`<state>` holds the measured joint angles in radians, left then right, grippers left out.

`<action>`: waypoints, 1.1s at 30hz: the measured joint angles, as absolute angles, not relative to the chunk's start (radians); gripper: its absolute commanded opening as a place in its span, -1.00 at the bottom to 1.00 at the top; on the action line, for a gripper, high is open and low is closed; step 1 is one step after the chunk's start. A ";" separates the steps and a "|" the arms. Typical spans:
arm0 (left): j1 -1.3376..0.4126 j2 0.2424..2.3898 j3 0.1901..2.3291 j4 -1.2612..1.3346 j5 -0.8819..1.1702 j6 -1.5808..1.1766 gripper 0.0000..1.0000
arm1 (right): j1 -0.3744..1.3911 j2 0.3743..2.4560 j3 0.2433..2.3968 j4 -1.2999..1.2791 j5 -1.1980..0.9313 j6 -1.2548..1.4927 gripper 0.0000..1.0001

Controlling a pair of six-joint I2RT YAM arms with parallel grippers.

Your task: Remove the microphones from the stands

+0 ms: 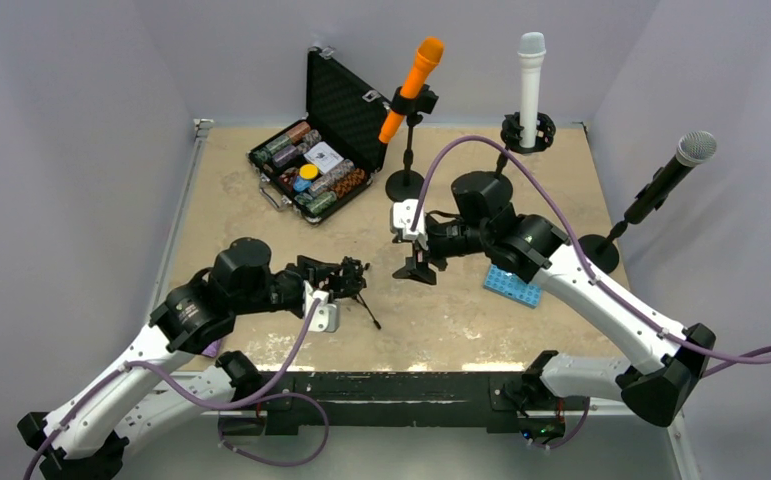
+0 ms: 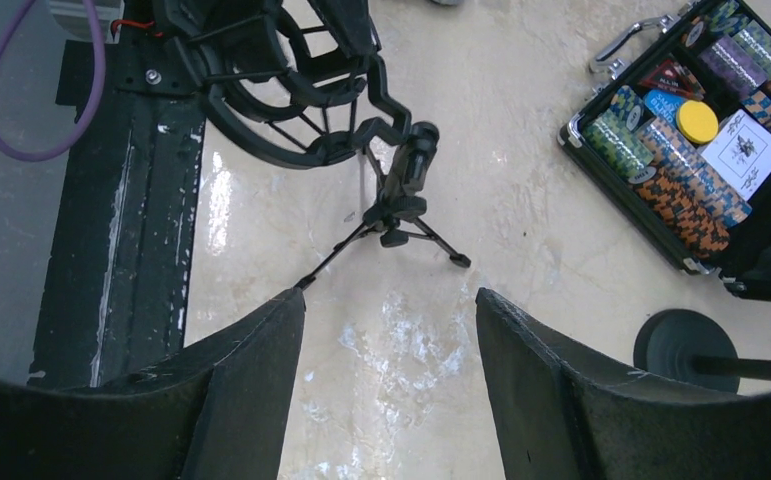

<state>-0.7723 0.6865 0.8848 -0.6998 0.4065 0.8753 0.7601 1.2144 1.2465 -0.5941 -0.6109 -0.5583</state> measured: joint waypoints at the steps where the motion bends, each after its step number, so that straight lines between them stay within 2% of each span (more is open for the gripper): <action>1: -0.772 0.686 0.884 -0.696 0.409 0.884 -0.33 | 0.760 1.208 1.240 -0.595 -0.609 -0.558 0.33; 6: -0.773 0.680 0.884 -0.688 0.403 0.940 -0.86 | 0.760 1.207 1.235 -0.598 -0.588 -0.558 0.33; 8: -0.773 0.678 0.884 -0.691 0.390 0.955 -1.00 | 0.760 1.211 1.235 -0.598 -0.584 -0.558 0.33; 19: -0.768 0.645 0.911 -0.805 0.219 1.082 -1.00 | 0.760 1.208 1.201 -0.584 -0.569 -0.558 0.33; 33: -0.648 0.660 0.974 -0.937 -0.032 1.180 -1.00 | 0.760 1.156 1.119 -0.559 -0.568 -0.551 0.34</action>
